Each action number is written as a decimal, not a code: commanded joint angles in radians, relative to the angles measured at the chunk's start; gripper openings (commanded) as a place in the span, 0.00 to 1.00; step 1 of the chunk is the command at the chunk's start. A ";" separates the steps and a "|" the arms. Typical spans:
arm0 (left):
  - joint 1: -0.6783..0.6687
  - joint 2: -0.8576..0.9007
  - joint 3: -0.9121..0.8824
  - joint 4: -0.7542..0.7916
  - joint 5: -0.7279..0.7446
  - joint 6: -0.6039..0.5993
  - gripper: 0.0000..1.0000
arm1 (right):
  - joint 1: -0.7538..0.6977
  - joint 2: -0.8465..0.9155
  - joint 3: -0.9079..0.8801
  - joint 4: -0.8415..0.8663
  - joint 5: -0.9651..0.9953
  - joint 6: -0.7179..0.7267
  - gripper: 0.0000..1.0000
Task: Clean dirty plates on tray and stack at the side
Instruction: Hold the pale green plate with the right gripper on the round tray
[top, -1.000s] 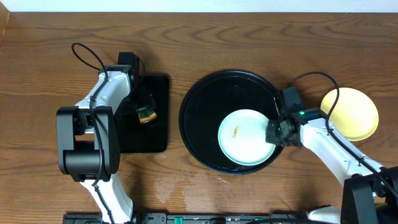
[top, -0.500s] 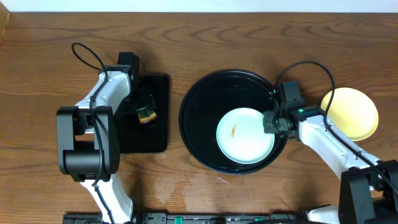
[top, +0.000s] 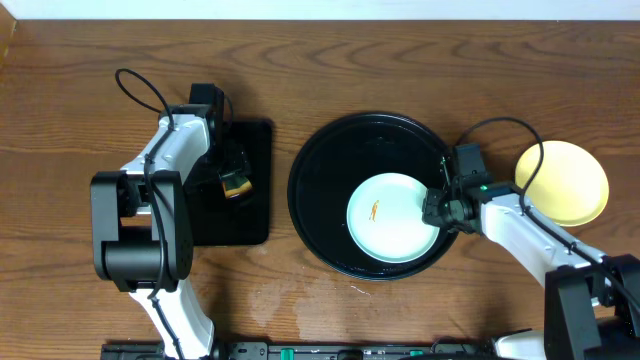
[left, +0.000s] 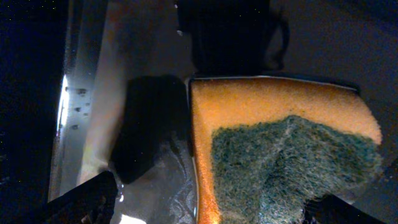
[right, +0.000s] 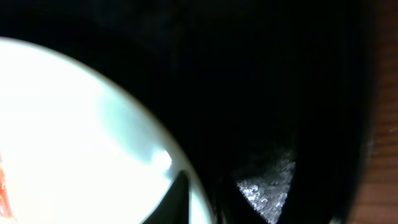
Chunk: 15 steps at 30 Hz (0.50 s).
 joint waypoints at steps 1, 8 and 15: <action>-0.010 0.044 -0.033 0.002 0.018 0.006 0.88 | -0.003 0.038 -0.058 0.047 0.013 0.028 0.01; -0.010 0.044 -0.033 0.002 0.017 0.006 0.88 | -0.001 0.034 -0.036 0.257 0.028 -0.306 0.01; -0.010 0.044 -0.033 0.002 0.017 0.006 0.88 | 0.001 0.034 -0.036 0.464 0.058 -0.557 0.01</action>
